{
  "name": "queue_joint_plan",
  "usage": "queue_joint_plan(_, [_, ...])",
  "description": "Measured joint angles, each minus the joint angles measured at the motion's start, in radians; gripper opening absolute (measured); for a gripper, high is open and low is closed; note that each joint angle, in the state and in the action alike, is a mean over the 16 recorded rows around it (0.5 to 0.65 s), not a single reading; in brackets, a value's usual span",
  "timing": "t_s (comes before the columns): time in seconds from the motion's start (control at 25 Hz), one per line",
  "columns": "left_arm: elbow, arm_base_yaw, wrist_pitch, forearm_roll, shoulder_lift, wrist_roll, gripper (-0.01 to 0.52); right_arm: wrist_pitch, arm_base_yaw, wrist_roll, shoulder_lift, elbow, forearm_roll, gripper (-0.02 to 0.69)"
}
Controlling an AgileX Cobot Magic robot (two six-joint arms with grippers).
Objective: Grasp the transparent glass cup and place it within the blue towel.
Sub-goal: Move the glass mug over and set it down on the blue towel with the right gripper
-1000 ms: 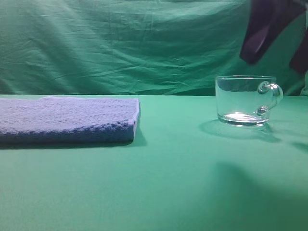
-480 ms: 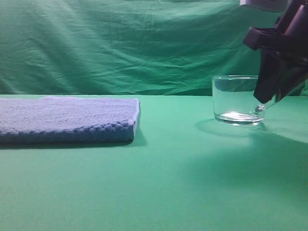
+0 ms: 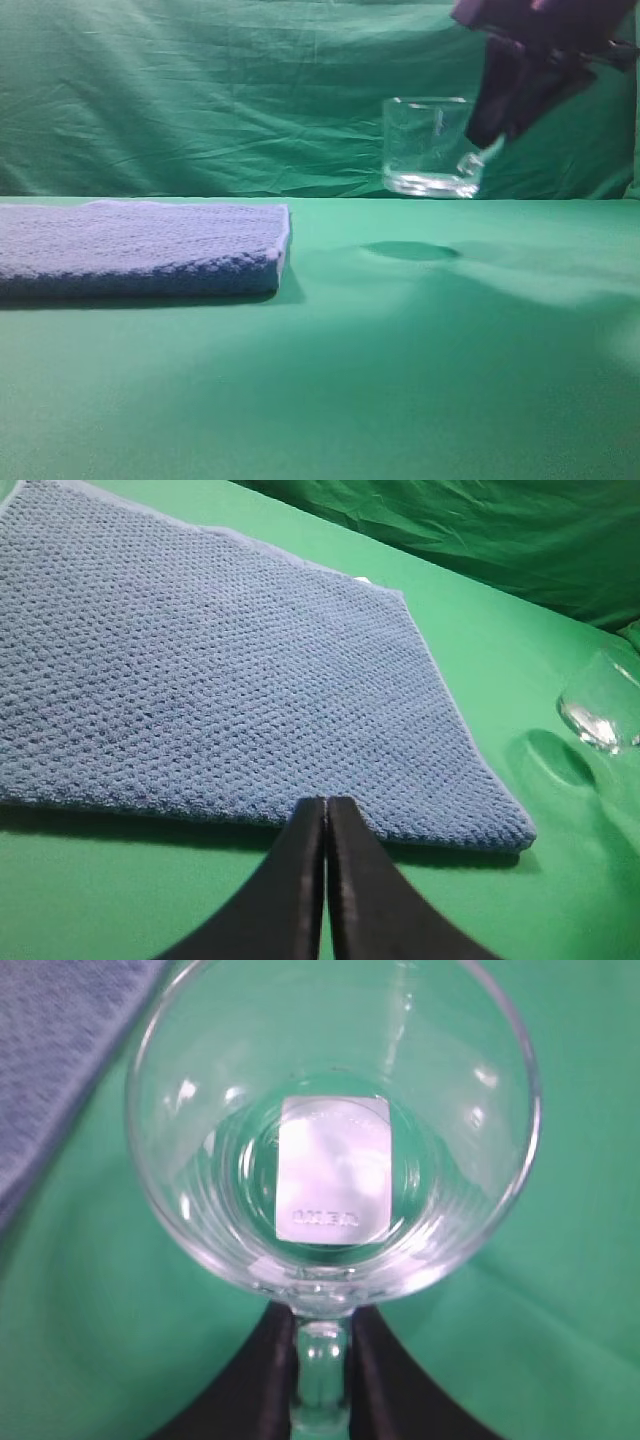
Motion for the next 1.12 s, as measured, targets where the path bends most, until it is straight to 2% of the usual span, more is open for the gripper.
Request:
queue_joint_plan(0.24, [0.0, 0.0, 0.0, 0.0, 0.0, 0.0, 0.0, 0.0, 0.12, -0.025, 0.184, -0.211, 0.001, 0.102])
queue_joint_plan(0.52, [0.0, 0.0, 0.0, 0.0, 0.0, 0.0, 0.0, -0.006, 0.188, -0.061, 0.392, -0.39, 0.0, 0.121])
queue_joint_plan(0.64, [0.0, 0.0, 0.0, 0.0, 0.0, 0.0, 0.0, -0.011, 0.199, -0.073, 0.444, -0.435, 0.0, 0.177])
queue_joint_plan(0.96, [0.0, 0.0, 0.0, 0.0, 0.0, 0.0, 0.0, 0.013, 0.206, -0.078, 0.443, -0.476, 0.001, 0.385])
queue_joint_plan(1.12, [0.0, 0.0, 0.0, 0.0, 0.0, 0.0, 0.0, 0.064, 0.201, -0.065, 0.376, -0.479, 0.001, 0.409])
